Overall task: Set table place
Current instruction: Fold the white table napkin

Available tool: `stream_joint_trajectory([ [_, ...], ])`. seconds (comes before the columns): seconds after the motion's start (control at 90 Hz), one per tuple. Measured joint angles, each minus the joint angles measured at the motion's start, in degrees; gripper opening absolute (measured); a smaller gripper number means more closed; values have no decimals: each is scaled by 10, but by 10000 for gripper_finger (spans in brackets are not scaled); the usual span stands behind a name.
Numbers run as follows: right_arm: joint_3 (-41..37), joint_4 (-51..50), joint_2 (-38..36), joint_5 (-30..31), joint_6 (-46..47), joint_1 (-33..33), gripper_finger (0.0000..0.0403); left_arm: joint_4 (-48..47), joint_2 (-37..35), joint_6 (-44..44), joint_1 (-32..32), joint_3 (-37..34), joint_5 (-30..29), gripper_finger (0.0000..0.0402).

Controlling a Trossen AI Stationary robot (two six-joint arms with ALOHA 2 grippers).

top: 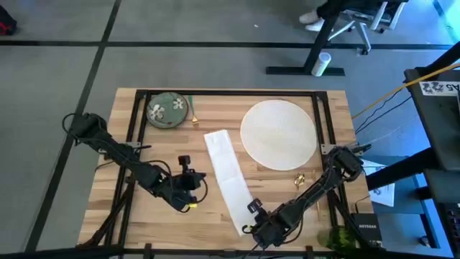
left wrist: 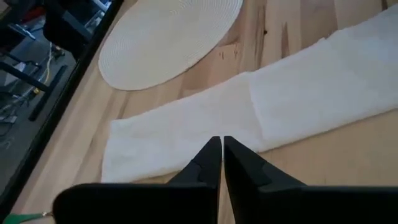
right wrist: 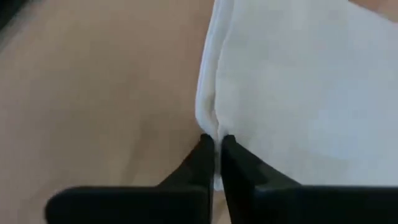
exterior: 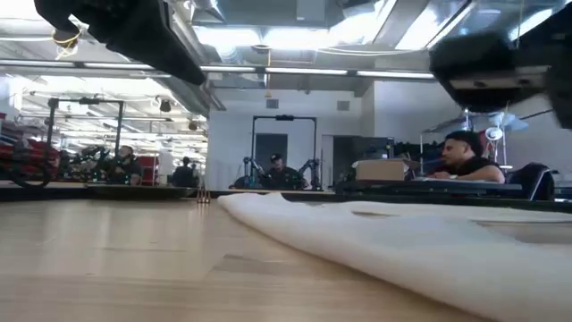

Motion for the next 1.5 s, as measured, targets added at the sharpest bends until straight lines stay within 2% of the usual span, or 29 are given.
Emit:
stream_joint_trajectory([
  [0.222,84,-104,-3,63,-16,0,1,2,0,6,-26,0,-31,0],
  [0.444,158,-180,-3,100,-17,0,0,3,0,-8,-43,0,-33,0],
  [0.811,246,-280,-4,101,-14,9,0,17,0,-4,-59,9,-33,0],
  [1.078,303,-324,-4,108,-17,8,0,15,0,40,-61,40,-33,0],
  [1.278,347,-372,-6,143,-17,-21,0,16,0,66,-61,59,-33,0],
  [1.5,350,-378,-7,151,-62,-69,0,14,0,66,-61,60,-33,0],
])
